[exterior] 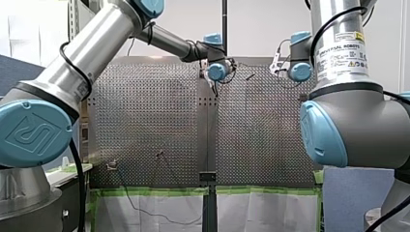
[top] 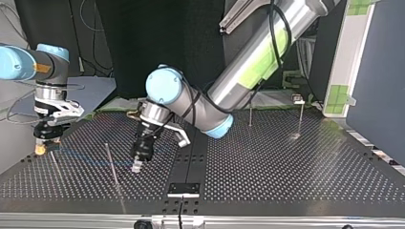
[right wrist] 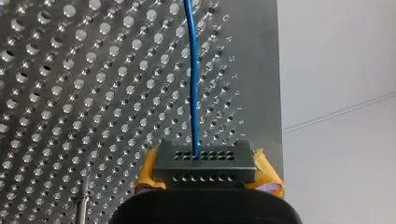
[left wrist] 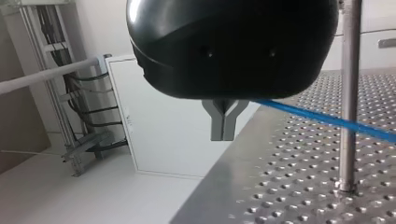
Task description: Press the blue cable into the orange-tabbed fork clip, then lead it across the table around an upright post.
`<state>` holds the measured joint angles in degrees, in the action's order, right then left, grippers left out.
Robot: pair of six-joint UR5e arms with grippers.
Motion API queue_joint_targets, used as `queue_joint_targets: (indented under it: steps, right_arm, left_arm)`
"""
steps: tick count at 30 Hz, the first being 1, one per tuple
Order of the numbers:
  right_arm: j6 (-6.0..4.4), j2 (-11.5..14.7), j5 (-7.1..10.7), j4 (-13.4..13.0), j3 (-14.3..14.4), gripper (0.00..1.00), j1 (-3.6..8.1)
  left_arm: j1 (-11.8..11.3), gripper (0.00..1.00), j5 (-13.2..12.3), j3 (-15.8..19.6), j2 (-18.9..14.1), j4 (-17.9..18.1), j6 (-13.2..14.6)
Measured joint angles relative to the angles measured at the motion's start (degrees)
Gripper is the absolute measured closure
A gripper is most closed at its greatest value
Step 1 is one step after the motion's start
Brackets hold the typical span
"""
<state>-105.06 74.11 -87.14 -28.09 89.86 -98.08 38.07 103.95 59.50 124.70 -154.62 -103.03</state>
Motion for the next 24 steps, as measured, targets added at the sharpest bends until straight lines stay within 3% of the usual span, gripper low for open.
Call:
queue_joint_targets:
  steps: [8, 15, 24]
  right_arm:
    - [0.28, -0.79, -0.28, -0.61, -0.31, 1.0, 0.72]
    - [0.43, -3.37, -0.29, -1.81, -1.07, 1.0, 0.85]
    - [0.64, -6.67, -0.45, -3.81, -1.79, 1.0, 0.72]
  left_arm:
    - [-0.18, 0.99, -0.49, -2.01, 0.83, 0.04, -0.85]
    - [-0.65, 0.99, -0.57, -2.36, 1.24, 0.04, -0.91]
    - [-1.71, 0.99, -1.31, -4.06, 5.7, 0.85, -0.94]
